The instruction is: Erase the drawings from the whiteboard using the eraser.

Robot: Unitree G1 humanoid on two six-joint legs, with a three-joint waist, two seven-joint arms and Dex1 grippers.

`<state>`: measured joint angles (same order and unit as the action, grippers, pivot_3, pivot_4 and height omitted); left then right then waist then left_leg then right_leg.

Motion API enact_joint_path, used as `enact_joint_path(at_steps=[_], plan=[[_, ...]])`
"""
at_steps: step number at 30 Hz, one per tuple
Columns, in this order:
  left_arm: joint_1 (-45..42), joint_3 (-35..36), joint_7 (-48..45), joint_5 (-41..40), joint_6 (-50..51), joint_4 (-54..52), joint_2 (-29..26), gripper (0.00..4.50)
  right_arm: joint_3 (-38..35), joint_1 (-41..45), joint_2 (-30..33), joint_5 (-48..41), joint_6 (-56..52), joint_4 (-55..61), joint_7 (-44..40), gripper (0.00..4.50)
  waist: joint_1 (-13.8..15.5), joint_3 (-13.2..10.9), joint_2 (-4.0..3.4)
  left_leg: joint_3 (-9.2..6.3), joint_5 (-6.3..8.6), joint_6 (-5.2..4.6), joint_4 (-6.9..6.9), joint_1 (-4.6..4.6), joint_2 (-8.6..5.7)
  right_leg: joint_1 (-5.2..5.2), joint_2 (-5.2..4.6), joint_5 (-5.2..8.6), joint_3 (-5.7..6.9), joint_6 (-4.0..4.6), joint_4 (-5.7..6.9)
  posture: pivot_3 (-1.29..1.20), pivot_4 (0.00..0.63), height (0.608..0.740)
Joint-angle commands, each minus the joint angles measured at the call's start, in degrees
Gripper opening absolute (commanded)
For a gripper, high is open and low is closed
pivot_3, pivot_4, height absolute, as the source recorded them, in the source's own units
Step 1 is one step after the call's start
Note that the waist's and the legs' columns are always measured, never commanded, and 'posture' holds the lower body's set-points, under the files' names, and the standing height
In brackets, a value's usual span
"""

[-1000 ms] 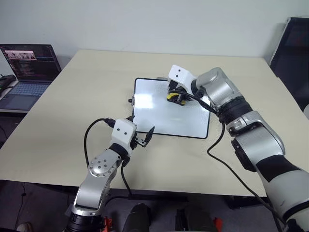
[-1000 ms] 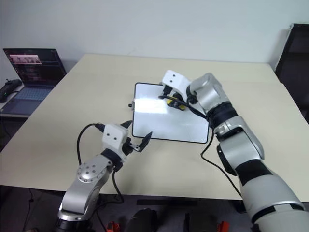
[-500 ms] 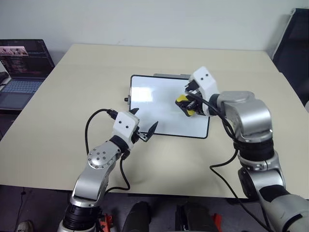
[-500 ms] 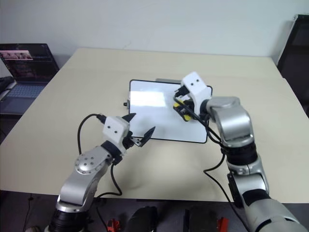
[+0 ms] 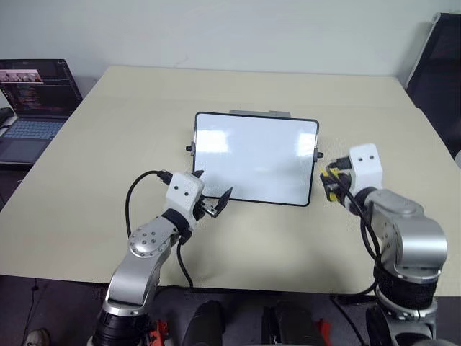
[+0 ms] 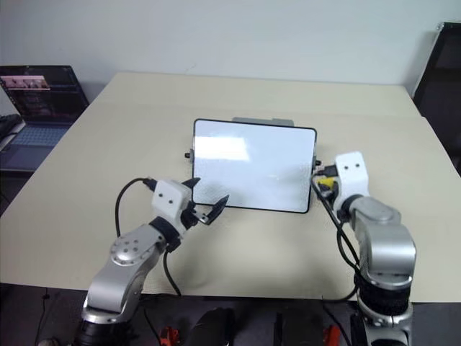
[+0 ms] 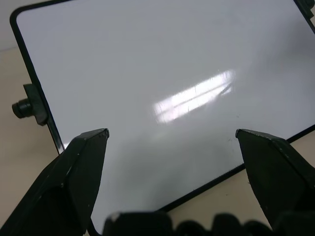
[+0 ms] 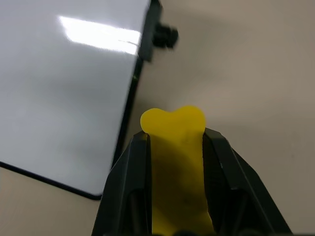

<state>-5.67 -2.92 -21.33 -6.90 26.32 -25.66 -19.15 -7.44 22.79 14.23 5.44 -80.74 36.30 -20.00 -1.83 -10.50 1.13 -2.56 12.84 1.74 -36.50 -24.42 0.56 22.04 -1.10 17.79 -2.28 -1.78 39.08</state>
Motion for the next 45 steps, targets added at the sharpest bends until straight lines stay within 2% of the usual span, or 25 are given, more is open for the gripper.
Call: enact_joint_path(at_steps=[1,10,15,18,23,26,30,37,45], plan=[[0.9,1.5,2.1,-1.3,0.9,-3.9,1.7,4.50,-0.8,-1.8,-0.6,-0.6,2.3,3.5,2.6,1.08,0.0,0.0,0.00,0.03,0.00,0.00,0.00,0.01,0.00,0.00,0.00,0.00,0.01,0.00,0.00,0.00,0.150,0.740],[5.8,1.1,6.0,0.2,-0.2,-6.4,3.9,4.50,-1.1,-6.5,-3.4,-1.0,4.5,4.2,7.2,1.08,0.1,0.0,0.01,-0.01,0.00,0.00,-0.03,0.05,0.00,-0.07,0.02,0.00,-0.01,-0.01,0.00,0.00,0.150,0.740],[-2.8,-1.4,-9.3,-12.0,7.7,-8.1,-2.7,4.50,-2.1,-7.7,-1.8,-2.3,4.0,4.4,6.7,1.08,0.3,0.0,0.01,-0.11,-0.01,0.00,-0.18,0.06,-0.02,-0.20,0.23,0.00,0.11,-0.01,0.03,0.00,0.150,0.740],[-3.6,-2.1,-18.6,-18.2,10.0,-9.7,-8.5,4.50,-2.9,-8.8,-0.4,-2.6,2.2,6.0,6.9,1.08,0.0,0.0,0.00,0.02,0.00,0.00,-0.20,0.14,-0.03,-0.29,0.24,-0.02,0.09,-0.07,-0.02,0.00,0.150,0.740],[-4.2,-2.0,-29.4,-23.2,9.2,-8.2,-16.1,4.50,-4.2,-9.2,0.6,-3.0,-3.7,9.2,7.3,1.08,-0.2,0.0,0.00,0.23,0.00,0.00,0.04,0.44,0.08,-0.30,0.26,0.00,-0.04,-0.03,0.00,0.00,0.150,0.740],[-6.0,-2.3,-35.5,-23.3,6.1,-4.4,-19.1,4.50,-4.9,-8.3,0.7,-3.5,-7.3,10.1,7.3,1.08,0.0,0.0,0.00,0.23,0.00,0.00,0.06,0.54,0.07,-0.38,0.30,0.01,-0.05,-0.01,0.01,0.00,0.150,0.740],[-10.1,-3.3,-41.2,-20.4,-0.9,3.2,-20.1,4.50,-5.7,-6.6,-0.2,-4.3,-10.8,10.3,7.2,1.08,0.0,0.0,0.00,0.27,-0.01,-0.01,0.04,0.57,0.04,-0.43,0.28,0.01,-0.03,-0.02,-0.03,0.00,0.150,0.740],[-16.4,-6.7,-46.7,-14.4,-12.0,13.5,-19.3,4.50,-5.8,-9.6,0.8,-5.8,-11.8,10.1,7.3,1.08,0.0,0.0,0.00,0.28,0.00,-0.01,0.13,0.52,0.04,-0.37,0.29,0.02,-0.05,-0.03,-0.08,0.00,0.150,0.740],[-18.5,-8.5,-49.8,-12.7,-16.9,16.8,-17.5,4.50,-5.6,-9.7,1.6,-7.2,-11.8,9.0,7.6,1.08,-0.1,0.0,0.00,0.32,0.00,-0.02,0.13,0.54,0.07,-0.36,0.31,0.02,-0.08,-0.03,-0.04,0.00,0.150,0.740]])
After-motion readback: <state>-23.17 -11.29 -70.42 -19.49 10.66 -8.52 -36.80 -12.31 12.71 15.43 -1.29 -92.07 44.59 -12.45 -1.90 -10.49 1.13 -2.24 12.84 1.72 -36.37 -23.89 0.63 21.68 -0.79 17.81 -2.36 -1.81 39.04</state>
